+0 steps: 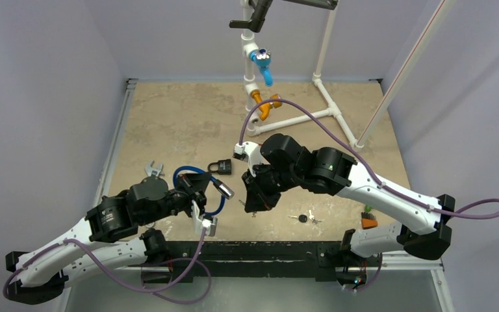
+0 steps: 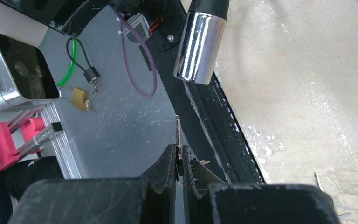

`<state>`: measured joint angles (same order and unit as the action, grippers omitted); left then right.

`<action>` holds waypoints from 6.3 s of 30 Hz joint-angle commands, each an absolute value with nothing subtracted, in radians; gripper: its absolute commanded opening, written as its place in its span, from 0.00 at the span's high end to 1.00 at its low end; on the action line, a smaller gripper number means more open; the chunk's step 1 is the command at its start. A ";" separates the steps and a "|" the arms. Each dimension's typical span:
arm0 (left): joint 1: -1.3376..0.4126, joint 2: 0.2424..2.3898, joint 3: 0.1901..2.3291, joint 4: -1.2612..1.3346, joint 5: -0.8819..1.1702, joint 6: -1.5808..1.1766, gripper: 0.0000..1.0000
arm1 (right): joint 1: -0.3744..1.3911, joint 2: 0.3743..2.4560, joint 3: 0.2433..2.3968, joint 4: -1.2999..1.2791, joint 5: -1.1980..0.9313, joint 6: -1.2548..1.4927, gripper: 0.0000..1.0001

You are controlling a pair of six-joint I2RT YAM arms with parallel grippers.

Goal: Unlock with the key

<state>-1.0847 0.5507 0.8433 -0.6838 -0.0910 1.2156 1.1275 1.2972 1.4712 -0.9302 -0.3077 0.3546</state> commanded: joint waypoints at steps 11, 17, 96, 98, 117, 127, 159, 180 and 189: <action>-1.115 0.553 0.881 -0.615 -0.089 1.257 1.00 | 1.132 1.369 1.549 -0.937 -0.345 0.299 1.00; -1.120 0.546 0.869 -0.616 -0.088 1.265 1.00 | 1.132 1.380 1.560 -0.940 -0.347 0.292 1.00; -1.181 0.534 0.817 -0.592 -0.155 1.361 1.00 | 1.131 1.321 1.368 -0.517 -0.155 0.483 1.00; -1.184 0.537 0.812 -0.586 -0.168 1.379 1.00 | 1.131 1.325 1.374 -0.537 -0.154 0.480 1.00; -1.240 0.543 0.722 -0.574 -0.276 1.624 1.00 | 1.131 1.375 1.400 -0.650 -0.249 0.475 1.00; -1.247 0.568 0.732 -0.566 -0.338 1.584 1.00 | 1.131 1.311 1.340 -0.523 -0.155 0.520 1.00; -1.402 0.580 0.715 -0.541 -0.454 1.646 1.00 | 1.077 1.326 1.270 -0.353 -0.226 0.567 1.00; -1.374 0.604 0.879 -0.731 -0.504 1.098 1.00 | 1.129 1.115 1.072 -0.090 0.054 0.525 1.00; -1.350 0.630 0.966 -0.747 -0.494 0.895 1.00 | 1.155 1.068 1.058 -0.086 0.132 0.506 1.00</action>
